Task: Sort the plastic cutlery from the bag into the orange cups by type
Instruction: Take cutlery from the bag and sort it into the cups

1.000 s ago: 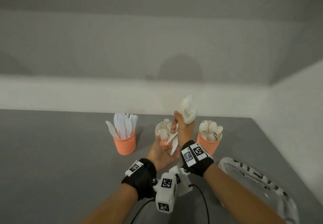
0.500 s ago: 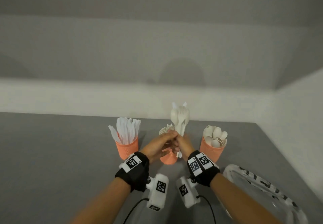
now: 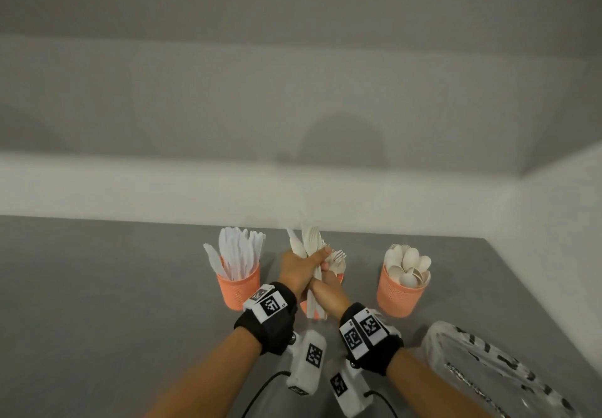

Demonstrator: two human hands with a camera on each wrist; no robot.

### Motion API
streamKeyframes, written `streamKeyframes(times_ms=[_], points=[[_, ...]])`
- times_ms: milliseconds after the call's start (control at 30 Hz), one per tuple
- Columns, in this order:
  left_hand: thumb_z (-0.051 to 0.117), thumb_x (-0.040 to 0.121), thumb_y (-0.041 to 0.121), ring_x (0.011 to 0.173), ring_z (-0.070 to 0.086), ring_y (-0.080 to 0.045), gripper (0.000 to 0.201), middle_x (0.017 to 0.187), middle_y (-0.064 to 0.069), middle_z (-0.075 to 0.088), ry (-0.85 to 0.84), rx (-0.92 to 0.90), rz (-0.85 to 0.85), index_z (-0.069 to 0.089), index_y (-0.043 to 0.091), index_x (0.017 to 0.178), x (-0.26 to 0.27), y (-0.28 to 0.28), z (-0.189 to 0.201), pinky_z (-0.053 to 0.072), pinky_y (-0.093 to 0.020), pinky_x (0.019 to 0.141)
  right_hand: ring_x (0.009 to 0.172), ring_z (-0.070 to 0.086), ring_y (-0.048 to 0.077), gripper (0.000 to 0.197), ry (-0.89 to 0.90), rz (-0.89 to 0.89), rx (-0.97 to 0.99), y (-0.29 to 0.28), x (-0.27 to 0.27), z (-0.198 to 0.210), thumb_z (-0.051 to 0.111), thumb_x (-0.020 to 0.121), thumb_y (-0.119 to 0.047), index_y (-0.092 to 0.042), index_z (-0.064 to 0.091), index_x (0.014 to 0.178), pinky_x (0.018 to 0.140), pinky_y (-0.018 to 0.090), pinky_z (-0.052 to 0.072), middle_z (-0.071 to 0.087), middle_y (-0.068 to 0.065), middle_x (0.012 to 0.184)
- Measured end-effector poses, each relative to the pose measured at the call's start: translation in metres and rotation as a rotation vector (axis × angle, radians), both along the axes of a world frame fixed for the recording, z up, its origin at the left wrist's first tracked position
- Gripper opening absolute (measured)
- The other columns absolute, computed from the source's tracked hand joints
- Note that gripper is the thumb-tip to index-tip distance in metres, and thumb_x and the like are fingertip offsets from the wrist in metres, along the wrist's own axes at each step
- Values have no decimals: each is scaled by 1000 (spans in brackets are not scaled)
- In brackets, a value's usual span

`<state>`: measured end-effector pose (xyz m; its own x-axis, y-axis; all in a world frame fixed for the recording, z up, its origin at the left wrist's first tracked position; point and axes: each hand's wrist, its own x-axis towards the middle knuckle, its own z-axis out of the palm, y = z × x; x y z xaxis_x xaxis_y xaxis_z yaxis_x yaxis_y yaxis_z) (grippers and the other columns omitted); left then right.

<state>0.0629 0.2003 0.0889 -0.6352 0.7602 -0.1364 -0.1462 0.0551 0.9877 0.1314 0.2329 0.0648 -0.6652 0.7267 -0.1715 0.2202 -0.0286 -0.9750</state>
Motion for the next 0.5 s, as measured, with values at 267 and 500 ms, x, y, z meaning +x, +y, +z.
streamKeyframes(times_ms=[267,500], points=[[45,93,43,75,58,-17,37,82,-5,60,141,-40,-101,57,8,94,-8,6,10,47,-24,68,26,27,7,24,156,18,-525,16,12,8,37,89,-13,-12,42,66,31,14,23,31,-4,34],[54,92,19,49,50,-9,16,68,-8,54,87,-2,-72,57,3,88,-19,3,5,47,-20,55,23,32,4,48,214,232,-676,24,20,11,42,89,-49,-10,49,62,26,11,23,43,-5,37]])
